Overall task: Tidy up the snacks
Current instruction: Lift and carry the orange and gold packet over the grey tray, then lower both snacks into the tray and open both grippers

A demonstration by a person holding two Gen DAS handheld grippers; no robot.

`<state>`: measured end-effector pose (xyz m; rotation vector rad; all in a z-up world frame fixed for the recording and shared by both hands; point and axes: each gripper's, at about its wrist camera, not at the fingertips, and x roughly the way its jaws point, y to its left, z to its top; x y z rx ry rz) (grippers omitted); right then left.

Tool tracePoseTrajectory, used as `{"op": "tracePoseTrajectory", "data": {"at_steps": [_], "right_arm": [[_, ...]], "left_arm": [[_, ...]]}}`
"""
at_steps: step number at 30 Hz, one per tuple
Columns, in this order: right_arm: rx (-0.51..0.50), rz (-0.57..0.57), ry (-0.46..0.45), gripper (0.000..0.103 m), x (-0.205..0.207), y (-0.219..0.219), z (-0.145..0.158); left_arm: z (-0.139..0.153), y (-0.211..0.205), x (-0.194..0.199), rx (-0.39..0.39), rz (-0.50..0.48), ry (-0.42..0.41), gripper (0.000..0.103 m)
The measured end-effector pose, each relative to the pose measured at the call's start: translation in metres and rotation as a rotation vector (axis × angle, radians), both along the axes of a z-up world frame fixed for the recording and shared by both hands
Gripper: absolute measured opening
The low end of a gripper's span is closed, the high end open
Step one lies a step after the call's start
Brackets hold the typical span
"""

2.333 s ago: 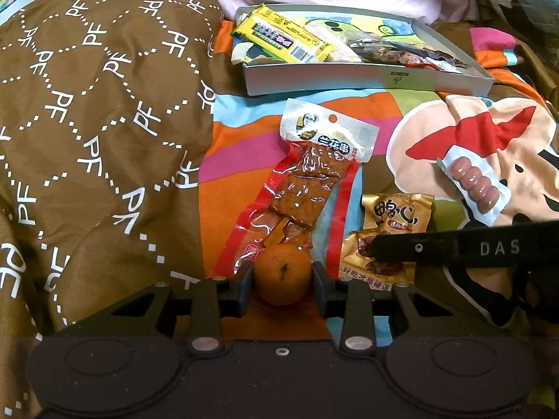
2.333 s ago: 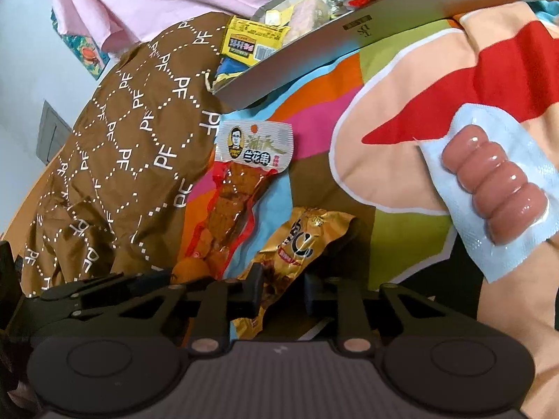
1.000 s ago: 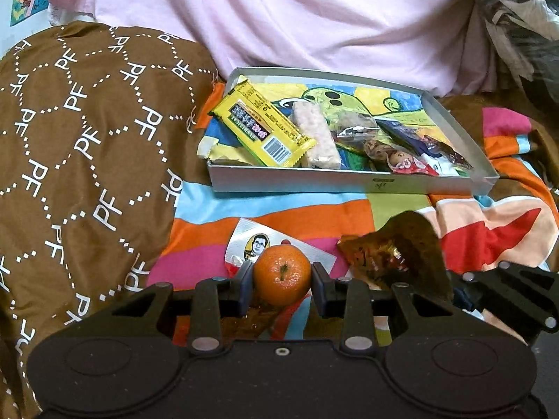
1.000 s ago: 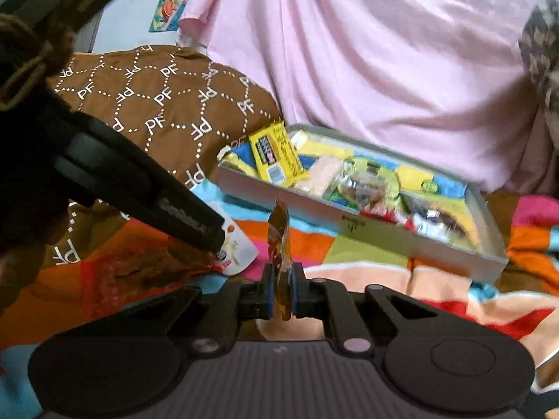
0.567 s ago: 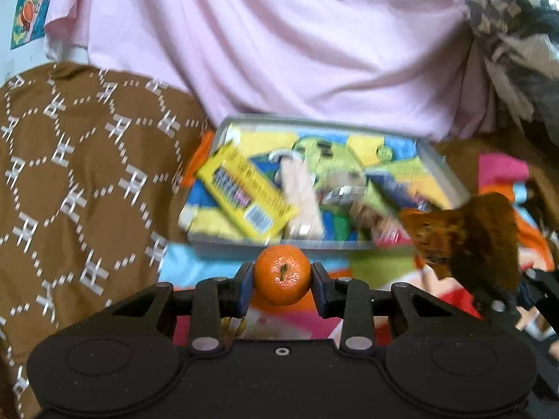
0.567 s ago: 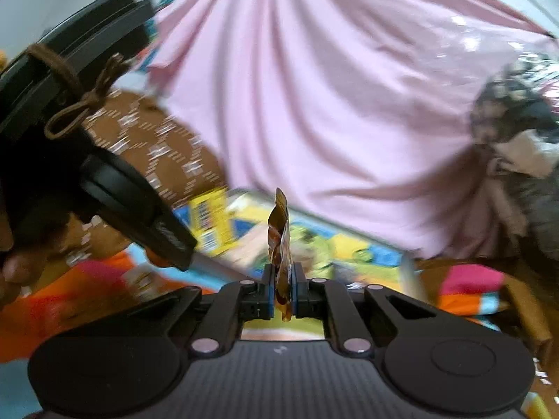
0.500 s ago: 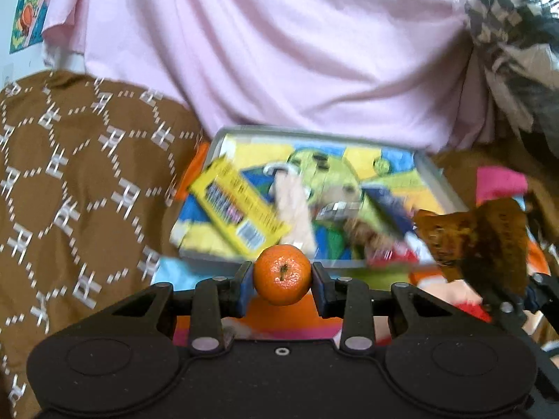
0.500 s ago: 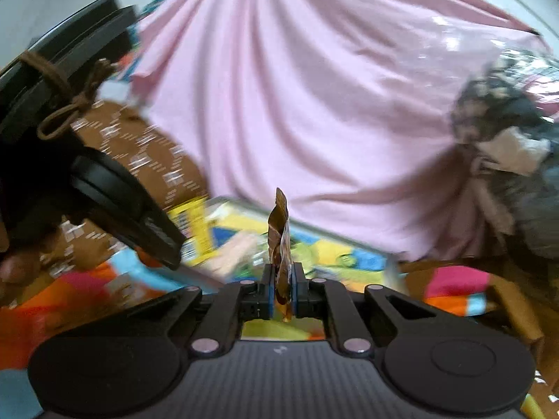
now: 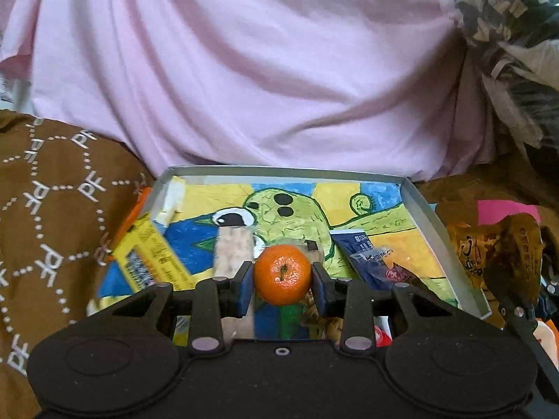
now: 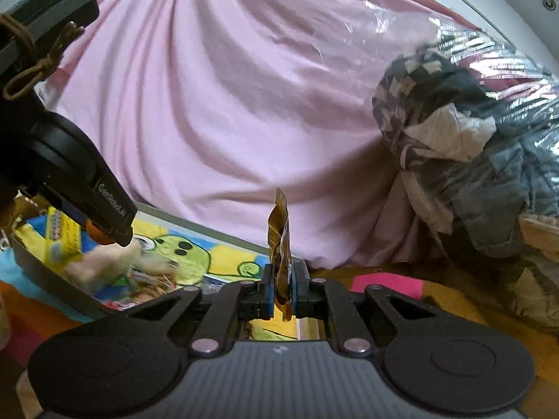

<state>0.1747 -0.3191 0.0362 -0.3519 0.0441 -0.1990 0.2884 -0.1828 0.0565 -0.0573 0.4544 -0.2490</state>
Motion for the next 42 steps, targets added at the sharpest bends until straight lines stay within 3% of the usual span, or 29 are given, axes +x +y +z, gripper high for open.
{"op": "tracePoseTrajectory", "data": {"at_steps": [13, 29, 34, 36, 42], "right_arm": [[0.092, -0.026, 0.077, 0.01, 0.029, -0.012, -0.016], [0.154, -0.038, 0.13, 0.011, 0.033, -0.014, -0.017], [0.154, -0.04, 0.134, 0.017, 0.034, -0.014, -0.017], [0.155, -0.045, 0.134, 0.029, 0.034, -0.014, -0.017], [0.172, -0.052, 0.13, 0.05, 0.034, -0.016, -0.016]], "left_arm": [[-0.029, -0.009, 0.034, 0.021, -0.015, 0.049, 0.037], [-0.029, -0.008, 0.036, 0.0, 0.004, 0.065, 0.038], [-0.029, -0.007, 0.035, -0.007, 0.007, 0.072, 0.042], [-0.029, -0.008, 0.034, -0.002, 0.007, 0.065, 0.048], [-0.026, -0.008, 0.03, -0.007, 0.015, 0.038, 0.066]]}}
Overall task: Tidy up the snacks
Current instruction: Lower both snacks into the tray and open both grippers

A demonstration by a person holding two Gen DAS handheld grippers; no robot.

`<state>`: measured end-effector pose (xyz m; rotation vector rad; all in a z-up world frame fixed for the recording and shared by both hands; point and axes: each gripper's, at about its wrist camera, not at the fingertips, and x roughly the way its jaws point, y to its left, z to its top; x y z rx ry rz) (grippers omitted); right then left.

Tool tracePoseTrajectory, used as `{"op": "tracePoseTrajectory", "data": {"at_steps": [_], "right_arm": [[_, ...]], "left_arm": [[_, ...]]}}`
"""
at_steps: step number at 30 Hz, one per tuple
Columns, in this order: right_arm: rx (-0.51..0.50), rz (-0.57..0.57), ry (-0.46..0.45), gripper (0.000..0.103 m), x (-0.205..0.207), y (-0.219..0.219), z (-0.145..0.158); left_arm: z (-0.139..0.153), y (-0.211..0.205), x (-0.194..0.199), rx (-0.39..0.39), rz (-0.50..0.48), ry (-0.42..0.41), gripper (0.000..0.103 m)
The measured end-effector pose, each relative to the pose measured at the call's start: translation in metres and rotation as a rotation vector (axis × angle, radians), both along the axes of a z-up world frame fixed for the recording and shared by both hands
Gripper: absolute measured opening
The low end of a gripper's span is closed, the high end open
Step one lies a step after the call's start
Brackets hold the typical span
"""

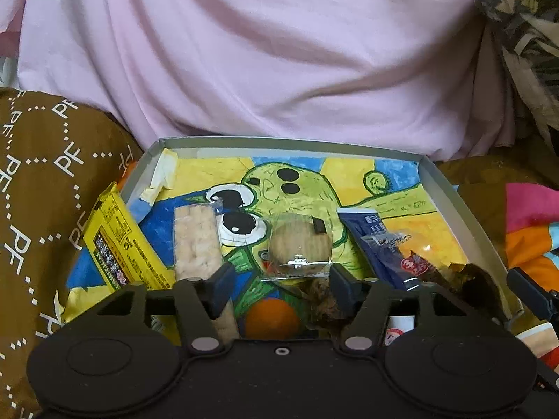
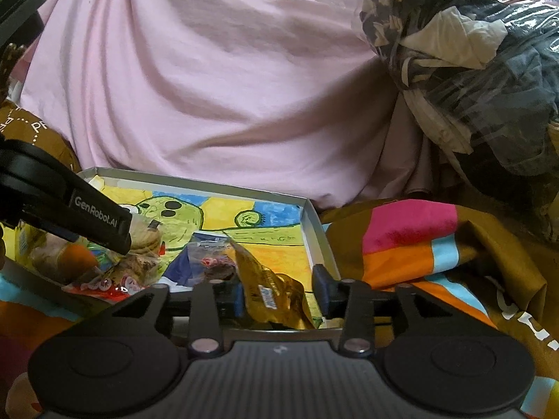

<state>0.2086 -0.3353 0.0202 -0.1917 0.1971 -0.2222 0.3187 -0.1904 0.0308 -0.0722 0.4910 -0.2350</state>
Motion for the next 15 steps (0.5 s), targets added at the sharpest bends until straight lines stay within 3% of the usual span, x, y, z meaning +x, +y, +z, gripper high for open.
{"op": "tracePoseTrajectory", "data": {"at_steps": [4, 6, 11, 15], "right_arm": [[0.012, 0.004, -0.007, 0.071, -0.001, 0.0, 0.0], [0.014, 0.006, -0.016, 0.088, -0.002, 0.001, 0.0], [0.017, 0.017, -0.023, 0.098, -0.003, 0.003, 0.0], [0.027, 0.013, -0.032, 0.103, -0.005, 0.004, 0.001]], "left_arm": [[0.001, 0.003, -0.002, -0.032, 0.013, -0.008, 0.085], [0.001, 0.007, -0.003, -0.064, 0.022, -0.014, 0.092], [0.002, 0.011, -0.008, -0.099, 0.046, -0.041, 0.102], [0.004, 0.012, -0.013, -0.11, 0.051, -0.057, 0.102]]}}
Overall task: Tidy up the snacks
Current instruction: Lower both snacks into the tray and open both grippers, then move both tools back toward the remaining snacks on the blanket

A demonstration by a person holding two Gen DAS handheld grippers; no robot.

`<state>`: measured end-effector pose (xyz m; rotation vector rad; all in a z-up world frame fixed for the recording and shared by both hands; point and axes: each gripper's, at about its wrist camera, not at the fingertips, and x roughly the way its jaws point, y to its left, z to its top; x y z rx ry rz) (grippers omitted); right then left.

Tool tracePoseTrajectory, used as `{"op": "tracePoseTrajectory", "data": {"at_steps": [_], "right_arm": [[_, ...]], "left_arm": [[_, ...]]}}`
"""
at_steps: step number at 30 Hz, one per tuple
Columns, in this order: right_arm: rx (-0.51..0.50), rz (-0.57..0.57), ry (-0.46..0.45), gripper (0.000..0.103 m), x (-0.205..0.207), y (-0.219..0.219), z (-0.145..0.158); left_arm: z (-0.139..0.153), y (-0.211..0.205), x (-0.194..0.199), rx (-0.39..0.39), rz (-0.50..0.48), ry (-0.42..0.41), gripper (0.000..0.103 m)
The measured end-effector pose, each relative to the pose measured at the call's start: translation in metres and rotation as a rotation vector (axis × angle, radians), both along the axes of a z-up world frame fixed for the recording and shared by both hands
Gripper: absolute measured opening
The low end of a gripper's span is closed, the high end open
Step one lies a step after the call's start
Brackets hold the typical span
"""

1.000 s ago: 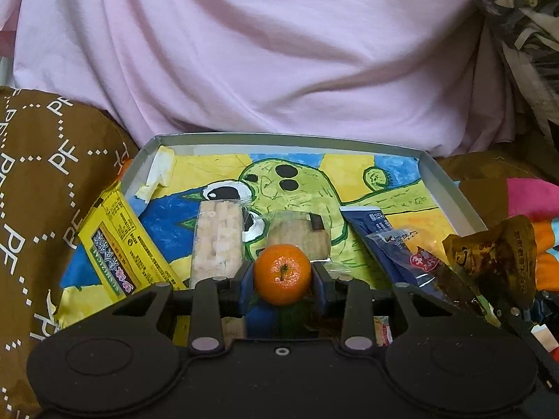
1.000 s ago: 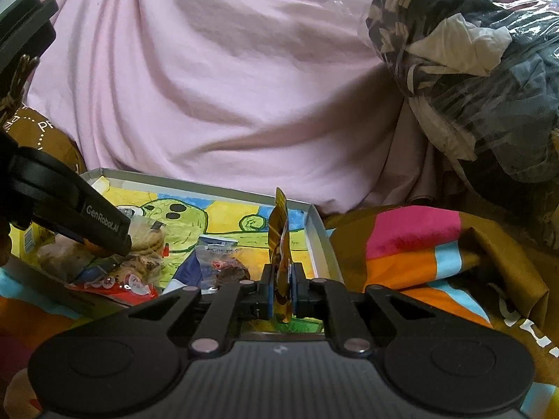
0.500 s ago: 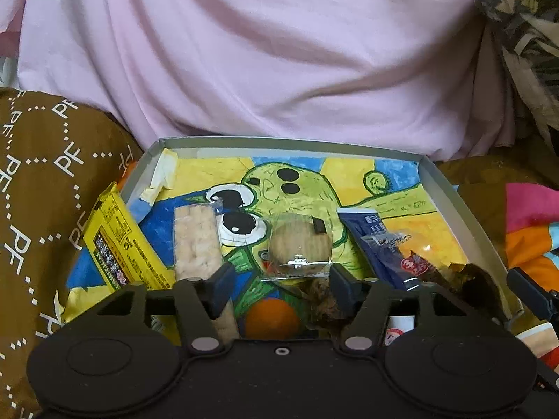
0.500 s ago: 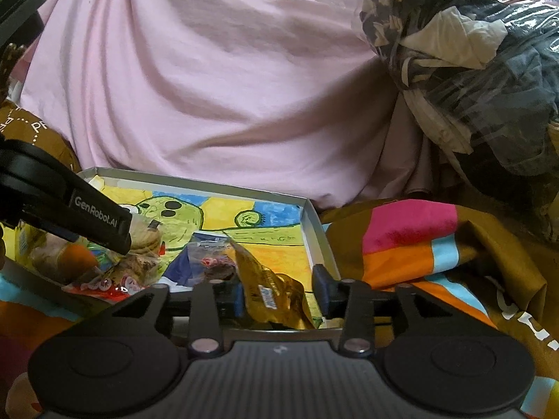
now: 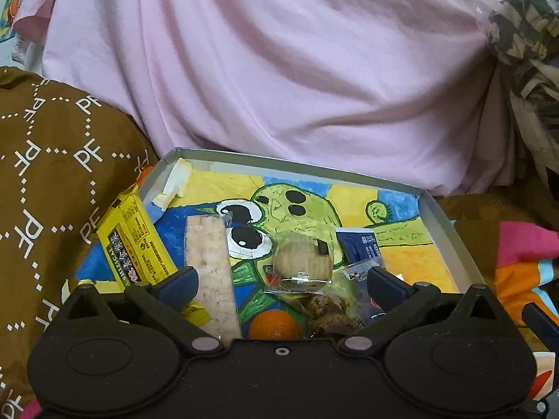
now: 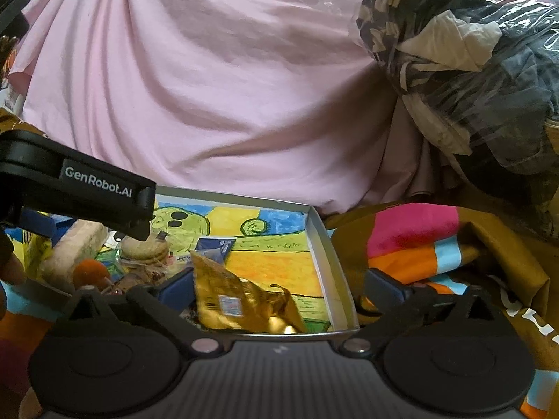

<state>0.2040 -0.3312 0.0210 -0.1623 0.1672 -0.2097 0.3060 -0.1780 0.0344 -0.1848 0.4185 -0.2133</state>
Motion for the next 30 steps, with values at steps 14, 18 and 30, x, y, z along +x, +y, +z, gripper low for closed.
{"op": "tracePoseTrajectory", "data": {"at_steps": [14, 18, 30], "right_arm": [[0.036, -0.077, -0.027, 0.103, -0.014, 0.006, 0.002], [0.064, -0.089, -0.035, 0.103, -0.017, 0.003, 0.004], [0.028, -0.11, -0.1, 0.103, -0.037, 0.016, 0.014]], "left_arm": [[0.013, 0.021, -0.024, -0.048, 0.086, 0.002, 0.102], [0.012, 0.027, -0.038, -0.037, 0.123, -0.025, 0.102], [0.019, 0.06, -0.088, -0.077, 0.191, -0.092, 0.102]]}}
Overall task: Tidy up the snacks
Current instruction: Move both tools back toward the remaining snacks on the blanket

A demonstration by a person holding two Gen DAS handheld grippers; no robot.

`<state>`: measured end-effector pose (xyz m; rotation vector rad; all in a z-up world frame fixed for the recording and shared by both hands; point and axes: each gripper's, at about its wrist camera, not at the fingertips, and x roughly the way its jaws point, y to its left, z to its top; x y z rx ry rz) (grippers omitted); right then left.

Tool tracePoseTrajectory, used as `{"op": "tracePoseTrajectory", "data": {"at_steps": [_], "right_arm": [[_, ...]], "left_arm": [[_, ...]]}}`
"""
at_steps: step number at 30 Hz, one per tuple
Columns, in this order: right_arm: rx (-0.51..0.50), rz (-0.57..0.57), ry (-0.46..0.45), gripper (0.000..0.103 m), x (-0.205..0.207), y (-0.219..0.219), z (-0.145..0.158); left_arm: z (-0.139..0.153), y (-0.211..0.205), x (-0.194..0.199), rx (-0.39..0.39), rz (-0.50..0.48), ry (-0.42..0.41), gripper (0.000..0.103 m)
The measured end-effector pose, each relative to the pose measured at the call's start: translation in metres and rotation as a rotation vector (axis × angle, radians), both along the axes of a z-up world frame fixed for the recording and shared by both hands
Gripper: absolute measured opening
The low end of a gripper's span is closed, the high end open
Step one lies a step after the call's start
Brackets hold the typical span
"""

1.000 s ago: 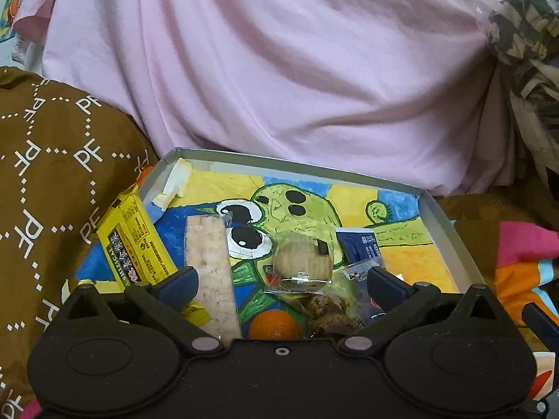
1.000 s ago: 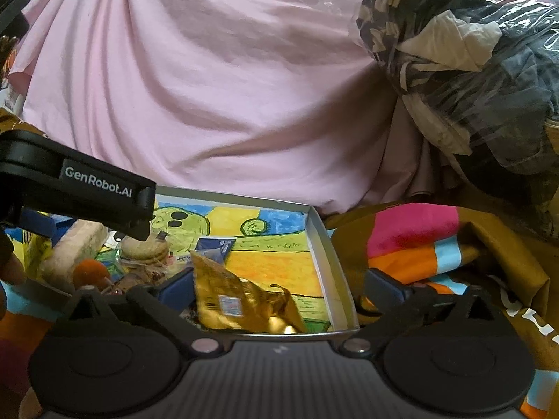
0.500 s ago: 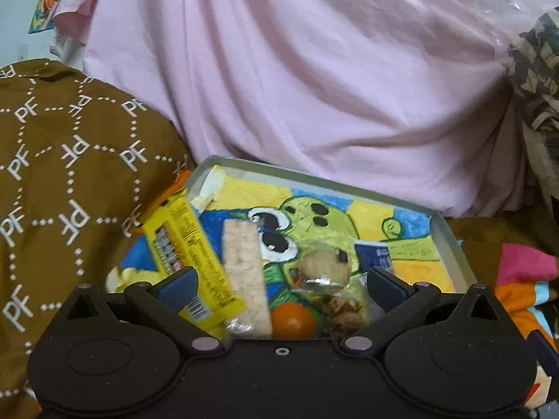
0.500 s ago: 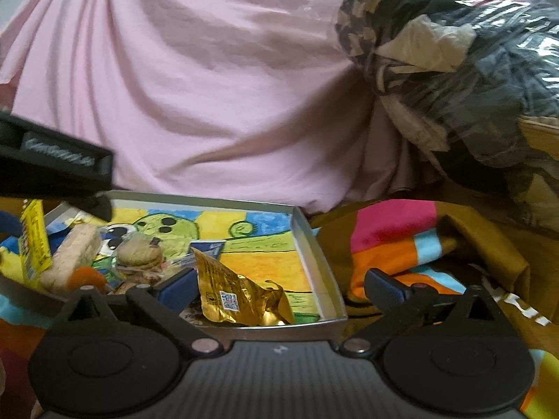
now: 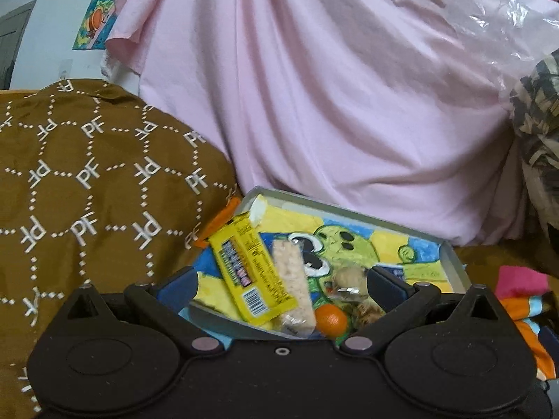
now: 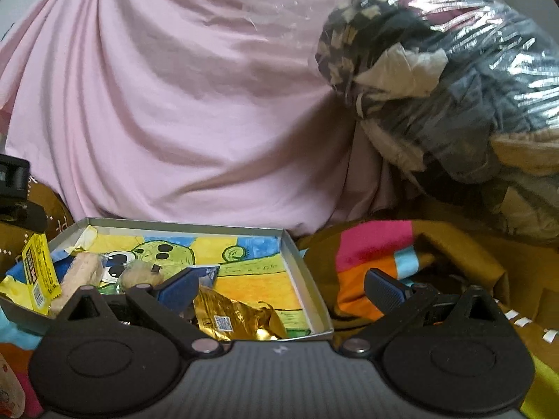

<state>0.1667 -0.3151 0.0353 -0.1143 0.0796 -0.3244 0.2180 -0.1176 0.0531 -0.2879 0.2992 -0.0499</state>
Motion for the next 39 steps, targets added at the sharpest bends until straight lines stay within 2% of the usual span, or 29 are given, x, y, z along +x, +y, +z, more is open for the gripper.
{"op": "tracePoseTrajectory", "data": {"at_steps": [5, 11, 20, 24, 30, 39], "right_arm": [[0.016, -0.027, 0.026, 0.103, -0.004, -0.002, 0.001], [0.035, 0.015, 0.02, 0.103, -0.021, -0.003, 0.002], [0.022, 0.084, 0.02, 0.103, -0.053, 0.016, 0.013], [0.025, 0.089, 0.062, 0.103, -0.06, 0.022, 0.011], [0.023, 0.056, 0.079, 0.103, -0.079, 0.029, 0.007], [0.104, 0.076, 0.163, 0.103, -0.107, 0.042, 0.005]], "left_arm": [[-0.001, 0.003, -0.014, 0.031, 0.013, 0.015, 0.102], [-0.008, 0.006, -0.023, 0.047, 0.055, 0.17, 0.102], [-0.014, 0.024, -0.065, 0.097, 0.1, 0.097, 0.102], [-0.017, 0.036, -0.077, 0.081, 0.098, 0.104, 0.102], [-0.02, 0.052, -0.092, 0.073, 0.096, 0.071, 0.102], [-0.026, 0.076, -0.104, 0.208, -0.005, 0.047, 0.102]]}}
